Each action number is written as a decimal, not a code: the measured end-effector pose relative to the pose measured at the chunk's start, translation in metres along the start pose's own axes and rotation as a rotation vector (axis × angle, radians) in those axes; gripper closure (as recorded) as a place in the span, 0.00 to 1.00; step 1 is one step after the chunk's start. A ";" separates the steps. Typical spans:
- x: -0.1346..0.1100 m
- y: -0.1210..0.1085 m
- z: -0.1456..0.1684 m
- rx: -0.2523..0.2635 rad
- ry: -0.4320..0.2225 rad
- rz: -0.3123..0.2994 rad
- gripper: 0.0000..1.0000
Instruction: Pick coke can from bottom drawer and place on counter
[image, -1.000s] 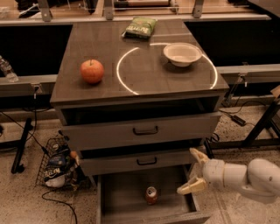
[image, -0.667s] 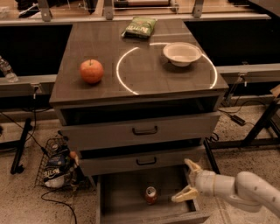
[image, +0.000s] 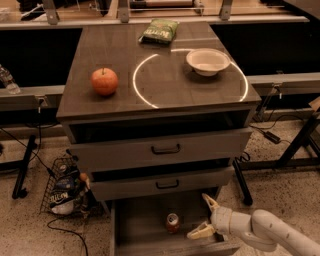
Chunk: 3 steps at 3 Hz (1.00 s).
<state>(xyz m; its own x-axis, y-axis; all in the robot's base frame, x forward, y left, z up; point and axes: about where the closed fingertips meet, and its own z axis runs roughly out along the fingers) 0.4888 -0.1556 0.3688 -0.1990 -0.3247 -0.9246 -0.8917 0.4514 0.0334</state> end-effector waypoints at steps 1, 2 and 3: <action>0.054 -0.002 0.048 0.002 -0.007 -0.011 0.00; 0.098 -0.003 0.089 0.003 -0.012 -0.022 0.00; 0.122 -0.012 0.112 0.017 -0.006 -0.033 0.00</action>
Offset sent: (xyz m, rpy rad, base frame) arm 0.0235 0.0514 -0.1606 0.0030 -0.0292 0.0085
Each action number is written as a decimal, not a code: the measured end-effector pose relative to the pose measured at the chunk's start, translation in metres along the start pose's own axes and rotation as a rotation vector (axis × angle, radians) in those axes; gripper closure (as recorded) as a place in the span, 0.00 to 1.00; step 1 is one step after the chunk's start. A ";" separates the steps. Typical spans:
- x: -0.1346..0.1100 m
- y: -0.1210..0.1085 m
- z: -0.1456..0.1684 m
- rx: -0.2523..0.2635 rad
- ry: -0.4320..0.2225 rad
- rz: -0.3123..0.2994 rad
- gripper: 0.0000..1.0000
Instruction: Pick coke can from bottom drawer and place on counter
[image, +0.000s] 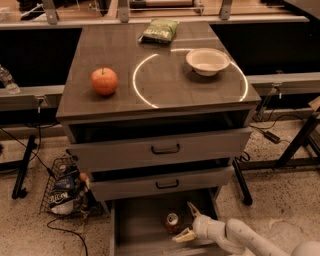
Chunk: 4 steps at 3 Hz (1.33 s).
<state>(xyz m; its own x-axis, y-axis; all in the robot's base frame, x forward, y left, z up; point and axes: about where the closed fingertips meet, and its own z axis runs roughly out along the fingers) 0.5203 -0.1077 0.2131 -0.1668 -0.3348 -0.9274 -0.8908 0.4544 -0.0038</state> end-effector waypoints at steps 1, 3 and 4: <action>0.009 -0.010 0.014 0.014 0.011 -0.009 0.00; 0.030 -0.009 0.052 -0.003 0.031 0.008 0.02; 0.036 -0.006 0.058 -0.005 0.033 0.018 0.33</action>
Offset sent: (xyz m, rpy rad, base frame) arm 0.0356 0.0285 -0.0467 -0.0277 0.0137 -0.0133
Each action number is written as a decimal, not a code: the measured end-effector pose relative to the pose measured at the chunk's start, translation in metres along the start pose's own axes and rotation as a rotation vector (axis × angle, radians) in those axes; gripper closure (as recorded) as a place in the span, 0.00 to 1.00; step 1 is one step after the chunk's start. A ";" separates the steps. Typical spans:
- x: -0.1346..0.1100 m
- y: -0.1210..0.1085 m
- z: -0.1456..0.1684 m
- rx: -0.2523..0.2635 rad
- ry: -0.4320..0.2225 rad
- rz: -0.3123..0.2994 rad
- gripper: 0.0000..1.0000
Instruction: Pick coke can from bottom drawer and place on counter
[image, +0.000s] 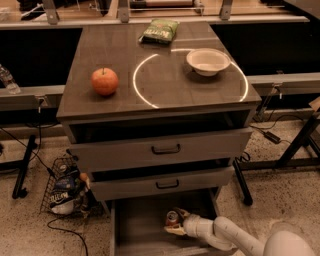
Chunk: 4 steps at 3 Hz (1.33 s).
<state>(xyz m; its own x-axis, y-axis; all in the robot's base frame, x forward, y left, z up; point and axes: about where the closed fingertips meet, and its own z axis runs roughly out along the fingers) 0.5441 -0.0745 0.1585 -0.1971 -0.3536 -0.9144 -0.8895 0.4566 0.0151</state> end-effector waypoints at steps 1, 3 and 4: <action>-0.001 0.000 0.000 0.007 -0.001 0.005 0.56; -0.055 -0.039 -0.051 0.070 -0.004 0.024 1.00; -0.080 -0.061 -0.081 0.081 0.026 0.026 1.00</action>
Offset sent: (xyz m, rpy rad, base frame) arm 0.0207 -0.0208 0.0454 -0.0039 -0.0416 -0.0618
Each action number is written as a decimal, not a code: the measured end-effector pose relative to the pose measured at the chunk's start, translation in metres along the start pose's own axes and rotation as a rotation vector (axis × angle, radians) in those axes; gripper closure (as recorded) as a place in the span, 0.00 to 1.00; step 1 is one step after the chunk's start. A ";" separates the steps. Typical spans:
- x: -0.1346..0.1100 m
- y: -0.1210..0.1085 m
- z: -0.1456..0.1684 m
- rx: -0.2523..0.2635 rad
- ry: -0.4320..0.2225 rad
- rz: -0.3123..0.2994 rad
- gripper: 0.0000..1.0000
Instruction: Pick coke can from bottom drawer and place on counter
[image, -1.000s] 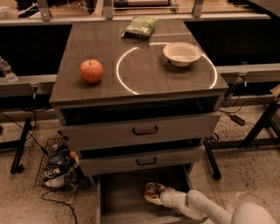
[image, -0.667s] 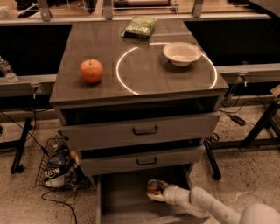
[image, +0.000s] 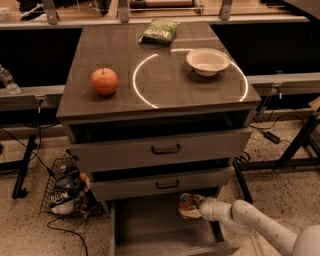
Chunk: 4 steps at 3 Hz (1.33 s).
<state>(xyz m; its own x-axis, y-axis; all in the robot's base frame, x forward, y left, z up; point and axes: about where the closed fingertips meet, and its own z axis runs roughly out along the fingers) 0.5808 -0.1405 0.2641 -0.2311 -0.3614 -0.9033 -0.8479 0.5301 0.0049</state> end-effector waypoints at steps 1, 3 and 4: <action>-0.025 -0.020 -0.042 0.026 0.025 0.002 1.00; -0.054 -0.049 -0.127 0.069 0.107 0.001 1.00; -0.091 -0.065 -0.162 0.093 0.090 -0.003 1.00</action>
Offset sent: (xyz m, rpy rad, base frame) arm -0.0041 -0.1205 0.1124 -0.1384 0.0445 -0.0702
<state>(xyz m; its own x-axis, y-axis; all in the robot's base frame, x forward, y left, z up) 0.5798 -0.2668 0.4156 -0.2740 -0.4279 -0.8613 -0.8018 0.5962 -0.0411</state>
